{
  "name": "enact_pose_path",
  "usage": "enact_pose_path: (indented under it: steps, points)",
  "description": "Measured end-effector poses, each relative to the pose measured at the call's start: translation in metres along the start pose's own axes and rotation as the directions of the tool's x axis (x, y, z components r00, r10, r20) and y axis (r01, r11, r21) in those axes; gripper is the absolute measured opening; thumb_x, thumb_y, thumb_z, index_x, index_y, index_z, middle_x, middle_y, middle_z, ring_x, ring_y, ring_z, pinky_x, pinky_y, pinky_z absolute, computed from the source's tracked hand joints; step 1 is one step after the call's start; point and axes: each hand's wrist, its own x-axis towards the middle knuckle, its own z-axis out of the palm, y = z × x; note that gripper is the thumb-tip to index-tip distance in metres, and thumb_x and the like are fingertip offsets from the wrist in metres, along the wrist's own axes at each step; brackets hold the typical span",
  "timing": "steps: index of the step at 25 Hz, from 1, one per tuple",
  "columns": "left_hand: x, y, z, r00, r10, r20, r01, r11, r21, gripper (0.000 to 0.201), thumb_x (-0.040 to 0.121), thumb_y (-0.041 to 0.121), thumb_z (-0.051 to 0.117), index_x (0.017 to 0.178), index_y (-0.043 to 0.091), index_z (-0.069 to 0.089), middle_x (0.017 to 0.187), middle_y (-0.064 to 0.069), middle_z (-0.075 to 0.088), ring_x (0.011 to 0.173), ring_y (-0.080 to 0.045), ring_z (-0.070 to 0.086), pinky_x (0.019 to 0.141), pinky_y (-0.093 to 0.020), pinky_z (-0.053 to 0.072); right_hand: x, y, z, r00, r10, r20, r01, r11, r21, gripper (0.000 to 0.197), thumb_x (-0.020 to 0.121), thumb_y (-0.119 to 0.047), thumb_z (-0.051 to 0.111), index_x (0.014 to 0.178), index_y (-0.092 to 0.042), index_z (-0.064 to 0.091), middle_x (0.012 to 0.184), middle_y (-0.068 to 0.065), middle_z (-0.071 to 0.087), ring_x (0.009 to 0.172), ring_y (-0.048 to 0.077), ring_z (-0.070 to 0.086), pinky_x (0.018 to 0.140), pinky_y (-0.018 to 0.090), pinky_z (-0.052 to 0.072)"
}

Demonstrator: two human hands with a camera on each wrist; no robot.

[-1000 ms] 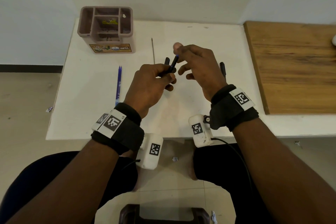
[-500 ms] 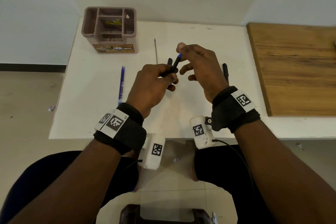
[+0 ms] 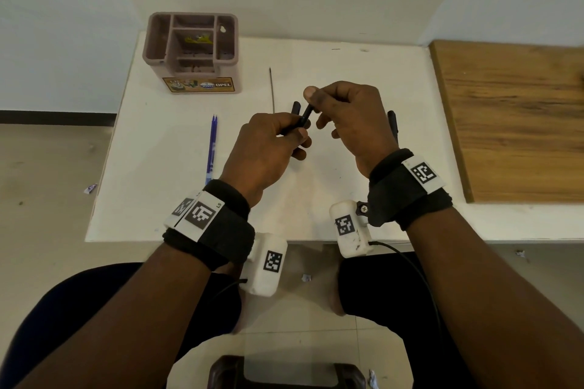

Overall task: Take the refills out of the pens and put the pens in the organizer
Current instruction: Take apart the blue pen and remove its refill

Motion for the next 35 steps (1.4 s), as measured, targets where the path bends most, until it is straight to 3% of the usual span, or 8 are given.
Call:
enact_pose_path:
  steps: [4,9,14,16,24,28,31,35]
  points:
    - [0.001,0.003,-0.003,1.0,-0.016,0.005,0.017,0.999,-0.051,0.029,0.105,0.019,0.052,0.128,0.01,0.068,0.104,-0.007,0.076,0.091,-0.022,0.076,0.089,-0.035,0.057,-0.003,0.0,-0.001,0.995,-0.047,0.091,0.046,0.999,0.019,0.02,0.101,-0.027,0.065,0.113,-0.017,0.079,0.095,-0.005,0.077,0.068,0.001,0.063,0.059,0.02,0.05]
    - [-0.003,-0.001,-0.003,1.0,0.023,0.016,-0.023,1.0,-0.006,0.029,0.102,0.02,0.059,0.127,0.01,0.07,0.102,-0.007,0.078,0.089,-0.018,0.077,0.094,-0.036,0.058,0.001,0.002,-0.002,0.995,-0.086,0.053,0.089,0.995,-0.047,0.014,0.097,-0.021,0.071,0.097,-0.01,0.078,0.078,-0.005,0.07,0.06,0.001,0.061,0.057,0.009,0.046]
    - [-0.004,-0.004,0.001,0.999,0.037,-0.028,-0.036,0.999,0.031,0.031,0.1,0.02,0.062,0.126,0.007,0.07,0.104,-0.012,0.078,0.089,-0.023,0.077,0.098,-0.041,0.057,0.003,0.008,0.013,0.995,-0.099,-0.019,0.095,0.987,-0.128,0.019,0.095,-0.026,0.073,0.081,-0.012,0.071,0.074,-0.001,0.064,0.072,0.015,0.059,0.076,0.04,0.056]
    - [-0.003,-0.004,0.0,0.999,0.027,-0.039,-0.026,0.999,0.021,0.03,0.1,0.019,0.062,0.126,0.007,0.07,0.104,-0.013,0.078,0.089,-0.025,0.077,0.099,-0.045,0.057,0.003,0.008,0.018,0.995,-0.095,-0.03,0.09,0.985,-0.146,0.021,0.096,-0.026,0.072,0.084,-0.009,0.072,0.077,0.001,0.064,0.076,0.017,0.06,0.081,0.042,0.057]
    - [0.001,-0.006,-0.017,0.991,-0.074,-0.113,0.079,0.996,0.045,0.028,0.101,0.018,0.059,0.126,0.008,0.069,0.103,-0.009,0.076,0.09,-0.02,0.076,0.091,-0.035,0.06,0.005,0.0,0.017,0.997,0.06,-0.039,-0.06,0.998,-0.003,0.033,0.105,-0.04,0.057,0.107,-0.014,0.076,0.089,-0.004,0.072,0.071,0.009,0.069,0.065,0.025,0.05]
    - [0.002,-0.016,-0.026,0.984,-0.137,-0.112,0.145,0.987,0.071,0.027,0.1,0.021,0.062,0.122,0.01,0.07,0.102,-0.006,0.076,0.086,-0.017,0.075,0.064,-0.02,0.051,0.023,0.009,0.021,0.997,0.04,-0.072,-0.057,0.967,-0.25,0.025,0.101,-0.032,0.061,0.113,-0.014,0.074,0.102,0.001,0.075,0.085,0.018,0.074,0.08,0.031,0.055]
    - [0.001,-0.023,-0.034,0.985,-0.141,-0.1,0.15,0.985,0.087,0.025,0.097,0.021,0.065,0.119,0.011,0.072,0.1,-0.006,0.077,0.084,-0.017,0.076,0.066,-0.021,0.051,0.037,0.016,0.033,1.0,0.006,-0.008,-0.009,0.857,-0.515,0.034,0.099,-0.036,0.064,0.128,-0.02,0.068,0.122,0.004,0.072,0.105,0.019,0.068,0.095,0.03,0.051]
    - [0.001,-0.026,-0.045,0.983,-0.129,-0.128,0.138,0.989,0.061,0.023,0.096,0.02,0.067,0.116,0.012,0.074,0.097,-0.006,0.078,0.081,-0.017,0.077,0.077,-0.027,0.057,0.045,0.018,0.047,1.0,0.004,-0.005,-0.006,0.772,-0.635,0.046,0.098,-0.04,0.065,0.138,-0.018,0.062,0.14,0.005,0.063,0.129,0.026,0.058,0.102,0.034,0.045]
